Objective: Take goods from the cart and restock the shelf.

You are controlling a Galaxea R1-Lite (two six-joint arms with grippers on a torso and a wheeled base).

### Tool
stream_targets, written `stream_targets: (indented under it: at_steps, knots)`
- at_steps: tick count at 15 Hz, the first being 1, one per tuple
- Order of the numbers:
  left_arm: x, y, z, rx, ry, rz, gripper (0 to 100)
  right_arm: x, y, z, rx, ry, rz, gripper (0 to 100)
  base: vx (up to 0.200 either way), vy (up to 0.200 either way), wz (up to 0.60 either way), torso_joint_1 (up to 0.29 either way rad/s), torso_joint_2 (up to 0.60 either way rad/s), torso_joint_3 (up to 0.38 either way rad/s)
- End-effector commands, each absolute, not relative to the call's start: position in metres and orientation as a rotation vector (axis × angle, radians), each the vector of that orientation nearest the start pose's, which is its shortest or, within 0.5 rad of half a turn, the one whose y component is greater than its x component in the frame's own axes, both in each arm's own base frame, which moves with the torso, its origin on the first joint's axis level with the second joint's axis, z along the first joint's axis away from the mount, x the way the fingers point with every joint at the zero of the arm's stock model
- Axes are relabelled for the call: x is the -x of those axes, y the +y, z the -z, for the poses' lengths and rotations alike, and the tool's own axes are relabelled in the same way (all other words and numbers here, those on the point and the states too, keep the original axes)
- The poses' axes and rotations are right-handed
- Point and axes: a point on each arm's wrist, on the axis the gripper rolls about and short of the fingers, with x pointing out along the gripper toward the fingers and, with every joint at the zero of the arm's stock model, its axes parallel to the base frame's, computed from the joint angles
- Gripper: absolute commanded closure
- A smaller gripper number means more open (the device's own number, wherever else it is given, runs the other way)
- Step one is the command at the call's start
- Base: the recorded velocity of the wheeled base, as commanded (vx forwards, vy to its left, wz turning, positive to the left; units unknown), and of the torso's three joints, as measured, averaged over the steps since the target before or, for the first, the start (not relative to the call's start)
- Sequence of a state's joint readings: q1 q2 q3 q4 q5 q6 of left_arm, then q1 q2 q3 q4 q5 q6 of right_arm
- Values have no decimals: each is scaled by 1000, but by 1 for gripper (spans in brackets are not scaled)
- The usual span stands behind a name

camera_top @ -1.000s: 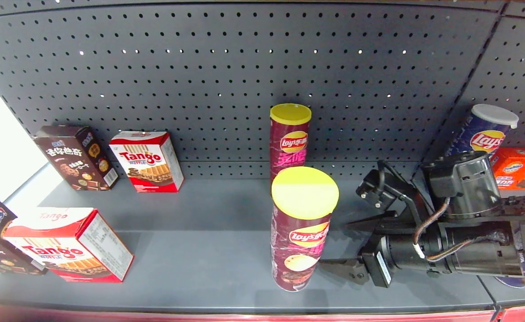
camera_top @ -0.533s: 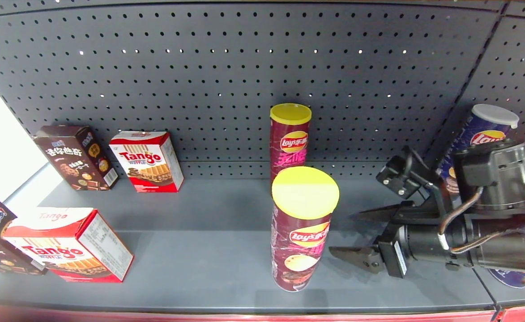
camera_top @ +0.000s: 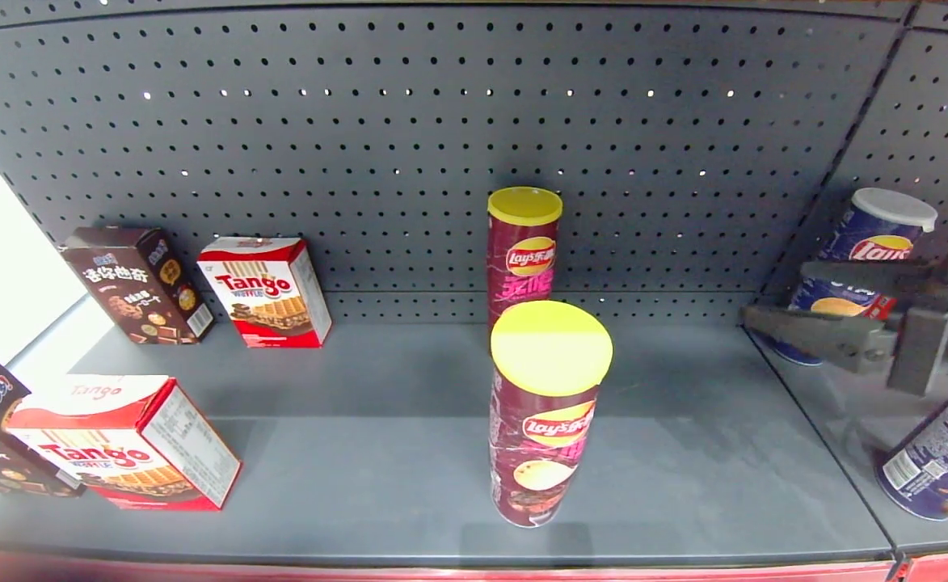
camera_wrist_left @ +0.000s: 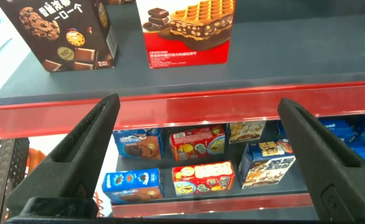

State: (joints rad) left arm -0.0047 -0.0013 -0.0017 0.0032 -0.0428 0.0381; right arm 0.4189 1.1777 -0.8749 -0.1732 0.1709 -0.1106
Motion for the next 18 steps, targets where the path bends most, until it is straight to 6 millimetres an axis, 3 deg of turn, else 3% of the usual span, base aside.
stream_targets:
  at_steps: [1,4,7,9,11,12,16,18]
  knots:
    - [23,-1,-76,-38,1,48,0,-115,45,-311,104,-75,-494,0,0,0,0,0,0,0]
    - [23,-1,-76,-37,1,48,0,-83,32,-311,95,-143,-450,0,0,0,0,0,0,0]
    - [23,-1,-76,-38,1,48,0,-44,17,-296,84,-202,-376,0,0,0,0,0,0,0]
    - [23,-1,-76,-37,1,48,0,-17,5,-275,79,-193,-297,0,0,0,0,0,0,0]
    - [23,-1,-76,-38,1,49,0,3,-3,-249,77,-177,-243,0,0,0,0,0,0,0]
    - [23,-1,-76,-38,1,49,0,13,-6,-227,81,-170,-250,0,0,0,0,0,0,0]
    - [23,-1,-76,-38,1,48,0,31,-12,-169,84,-154,-267,0,0,0,0,0,0,0]
    - [23,-1,-76,-37,1,48,0,37,-14,-129,91,-108,-307,0,0,0,0,0,0,0]
